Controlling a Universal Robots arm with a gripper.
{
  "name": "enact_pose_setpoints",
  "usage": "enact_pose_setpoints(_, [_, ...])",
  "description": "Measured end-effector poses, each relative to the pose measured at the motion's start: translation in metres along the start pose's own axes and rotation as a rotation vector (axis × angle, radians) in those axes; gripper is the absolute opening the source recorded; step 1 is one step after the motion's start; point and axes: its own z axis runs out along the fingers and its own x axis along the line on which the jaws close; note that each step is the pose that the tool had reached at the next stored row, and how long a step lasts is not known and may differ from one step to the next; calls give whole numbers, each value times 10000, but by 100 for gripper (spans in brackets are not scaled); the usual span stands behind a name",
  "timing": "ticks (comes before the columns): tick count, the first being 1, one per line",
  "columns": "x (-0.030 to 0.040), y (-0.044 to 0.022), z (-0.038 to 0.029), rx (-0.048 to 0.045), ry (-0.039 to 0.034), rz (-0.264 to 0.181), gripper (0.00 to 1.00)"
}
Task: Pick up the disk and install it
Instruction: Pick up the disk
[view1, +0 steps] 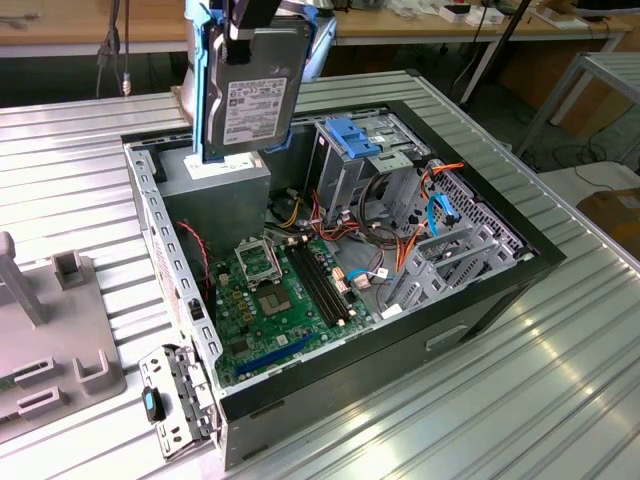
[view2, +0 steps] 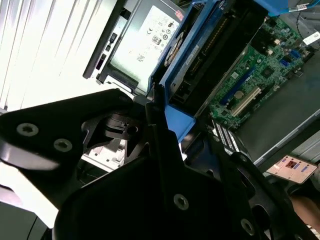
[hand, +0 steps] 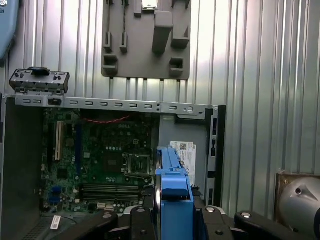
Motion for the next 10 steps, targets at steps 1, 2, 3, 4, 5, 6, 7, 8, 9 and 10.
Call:
enact_pose_setpoints(1, [24,-8,-1,0,0,0,37])
enact_pose_setpoints(2, [65,-20,-2,0,-2,0,37])
enact_pose_setpoints(3, [143,-45,-5,-1,-1,0,37])
enact_pose_setpoints(4, [172,-54,-6,-1,-1,0,37])
enact_pose_setpoints(5, [193,-64,-7,0,-2,0,37])
enact_pose_setpoints(6, [217,-88,-8,-3,-2,1,37])
enact_pose_setpoints(7, [237,-109,-10,-6,-1,0,37])
enact_pose_setpoints(8, [256,-128,-10,-8,-2,1,37])
enact_pose_setpoints(9, [281,-155,-12,-9,-2,1,37])
enact_pose_setpoints(10, [304,-179,-14,-12,-1,2,37])
